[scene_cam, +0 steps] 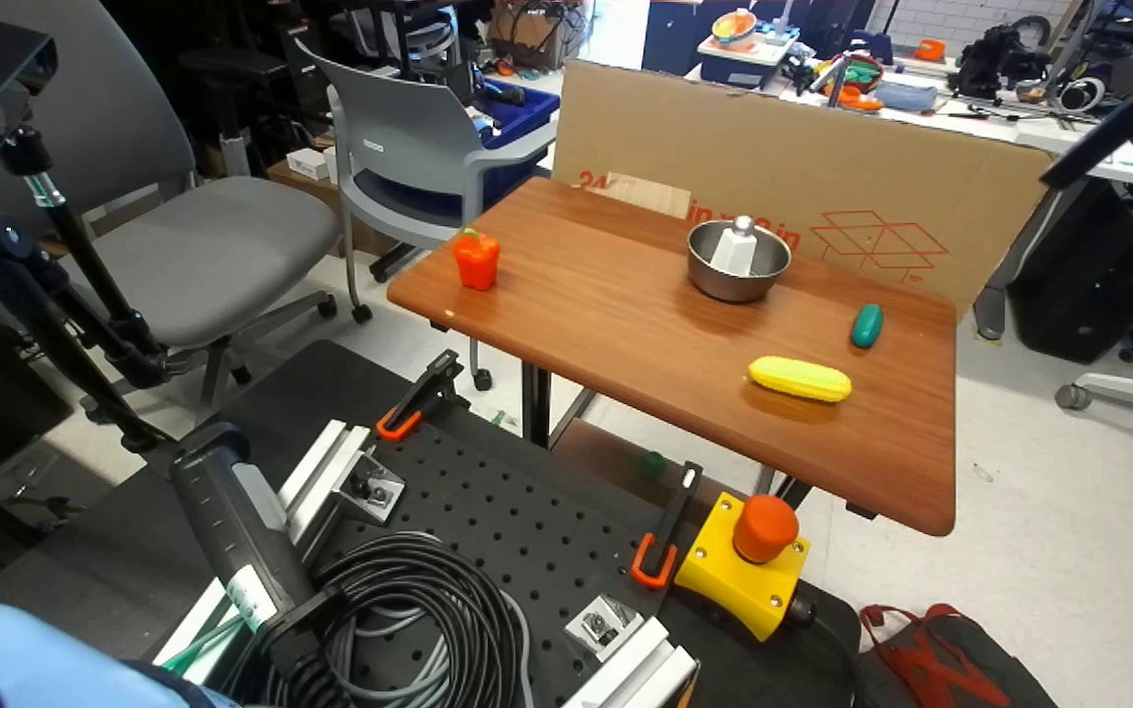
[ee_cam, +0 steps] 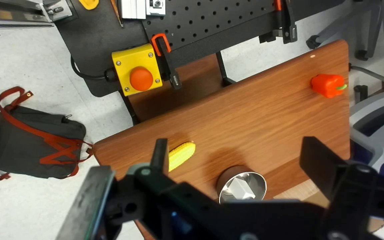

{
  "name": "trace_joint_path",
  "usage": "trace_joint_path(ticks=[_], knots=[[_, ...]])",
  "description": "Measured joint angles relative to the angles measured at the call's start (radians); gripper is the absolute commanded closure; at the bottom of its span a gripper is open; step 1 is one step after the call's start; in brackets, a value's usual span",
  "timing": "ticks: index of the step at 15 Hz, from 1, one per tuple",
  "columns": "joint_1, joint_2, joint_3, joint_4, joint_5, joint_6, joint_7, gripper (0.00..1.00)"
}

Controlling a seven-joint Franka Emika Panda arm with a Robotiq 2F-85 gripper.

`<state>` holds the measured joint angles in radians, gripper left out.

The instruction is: Move the maize to the left

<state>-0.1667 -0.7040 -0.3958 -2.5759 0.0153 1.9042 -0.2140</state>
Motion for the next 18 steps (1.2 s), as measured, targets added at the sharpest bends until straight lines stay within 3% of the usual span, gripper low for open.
trace_joint_path(ticks=[6, 12, 18], knots=[[0.000, 0.114, 0.077, 0.005, 0.055, 0.086, 0.144, 0.00], [-0.008, 0.365, 0.147, 0.070, 0.087, 0.224, 0.388, 0.00], [-0.017, 0.619, 0.170, 0.190, 0.087, 0.312, 0.578, 0.00]])
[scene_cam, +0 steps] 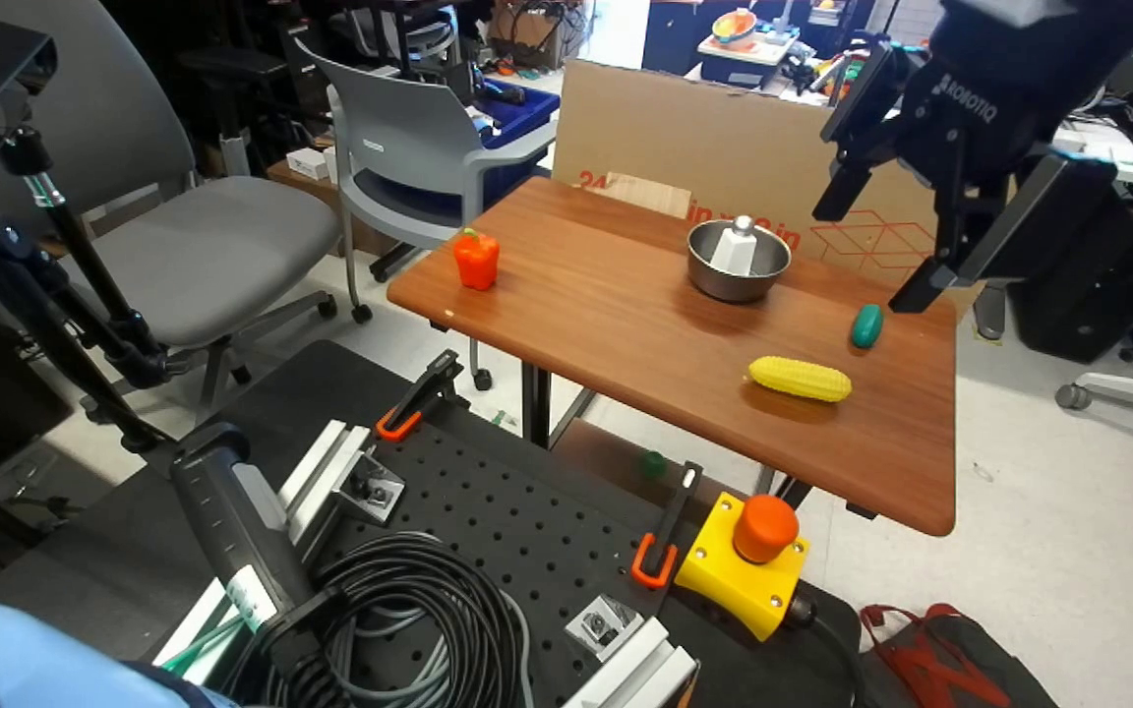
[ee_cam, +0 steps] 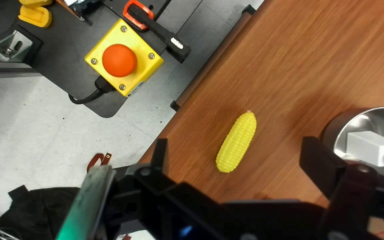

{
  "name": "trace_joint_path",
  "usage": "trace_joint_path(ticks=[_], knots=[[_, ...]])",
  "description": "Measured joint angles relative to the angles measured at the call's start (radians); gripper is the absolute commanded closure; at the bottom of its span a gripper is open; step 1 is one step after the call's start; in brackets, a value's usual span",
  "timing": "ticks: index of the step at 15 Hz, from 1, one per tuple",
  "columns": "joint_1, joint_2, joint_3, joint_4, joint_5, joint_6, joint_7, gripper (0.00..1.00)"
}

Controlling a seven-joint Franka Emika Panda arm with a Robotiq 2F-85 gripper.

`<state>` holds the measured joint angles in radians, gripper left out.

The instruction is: Move the maize to the left

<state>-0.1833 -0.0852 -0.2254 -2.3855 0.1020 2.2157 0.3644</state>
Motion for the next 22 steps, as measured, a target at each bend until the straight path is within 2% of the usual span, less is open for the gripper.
trace_joint_path(ticks=[13, 17, 21, 22], knots=[[0.018, 0.415, 0.018, 0.198, 0.009, 0.176, 0.118, 0.00], [0.042, 0.494, 0.016, 0.240, 0.007, 0.245, 0.144, 0.00], [0.080, 0.554, -0.003, 0.261, -0.002, 0.254, 0.183, 0.00], [0.091, 0.567, -0.010, 0.262, -0.006, 0.254, 0.192, 0.18]])
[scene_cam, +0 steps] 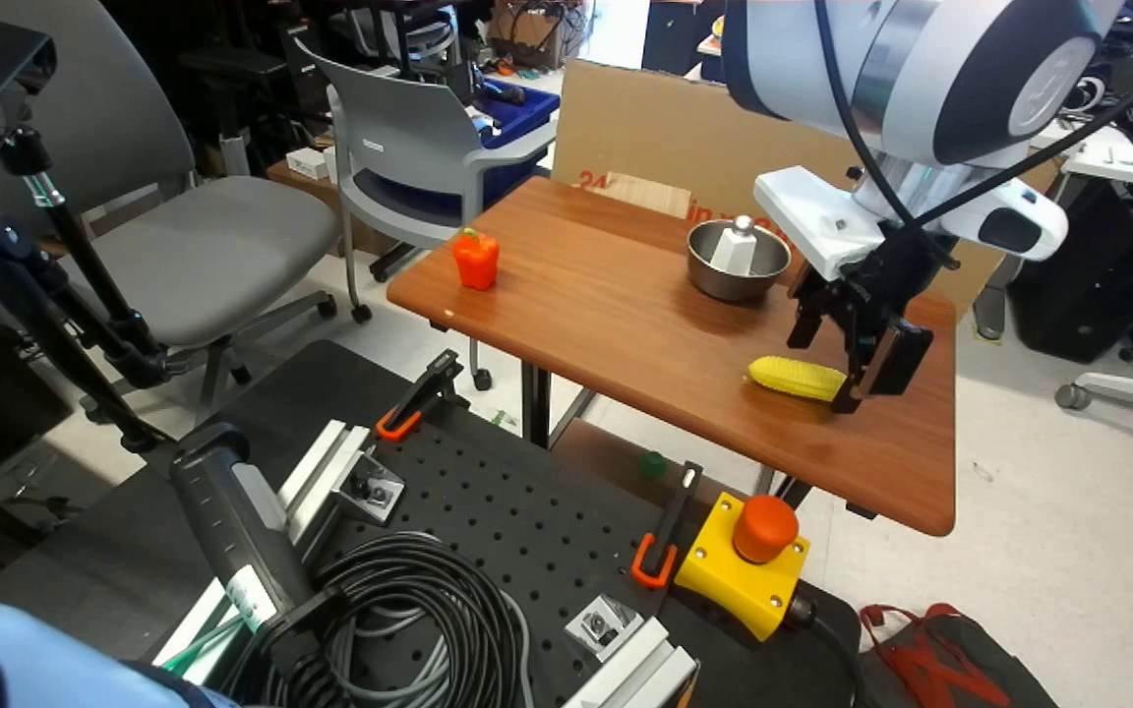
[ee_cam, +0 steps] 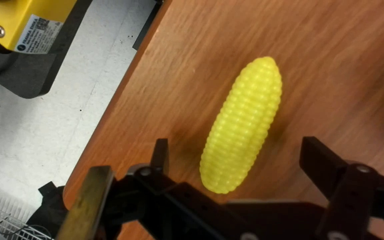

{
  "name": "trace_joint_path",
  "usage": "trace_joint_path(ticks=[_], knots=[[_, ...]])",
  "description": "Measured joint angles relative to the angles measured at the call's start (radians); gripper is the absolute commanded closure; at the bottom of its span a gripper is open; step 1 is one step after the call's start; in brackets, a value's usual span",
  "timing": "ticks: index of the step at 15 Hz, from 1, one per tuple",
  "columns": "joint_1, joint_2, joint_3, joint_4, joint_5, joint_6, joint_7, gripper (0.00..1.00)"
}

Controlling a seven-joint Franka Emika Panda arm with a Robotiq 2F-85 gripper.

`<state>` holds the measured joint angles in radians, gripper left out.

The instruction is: Move the maize to the left

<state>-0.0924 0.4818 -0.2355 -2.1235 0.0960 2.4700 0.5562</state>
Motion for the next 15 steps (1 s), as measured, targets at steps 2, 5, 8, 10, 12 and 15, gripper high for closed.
trace_joint_path(ticks=[2, 5, 8, 10, 12, 15], knots=[[0.018, 0.021, -0.010, 0.000, -0.012, 0.000, 0.014, 0.35], [0.038, 0.028, -0.015, 0.008, -0.015, 0.006, 0.027, 0.58], [0.045, 0.027, -0.018, 0.009, -0.016, 0.011, 0.028, 0.82], [0.045, 0.020, -0.019, 0.007, -0.019, 0.011, 0.028, 0.91], [0.045, 0.013, -0.020, -0.001, -0.031, 0.011, 0.025, 0.91], [0.057, -0.018, -0.023, -0.034, -0.090, 0.034, 0.018, 0.91]])
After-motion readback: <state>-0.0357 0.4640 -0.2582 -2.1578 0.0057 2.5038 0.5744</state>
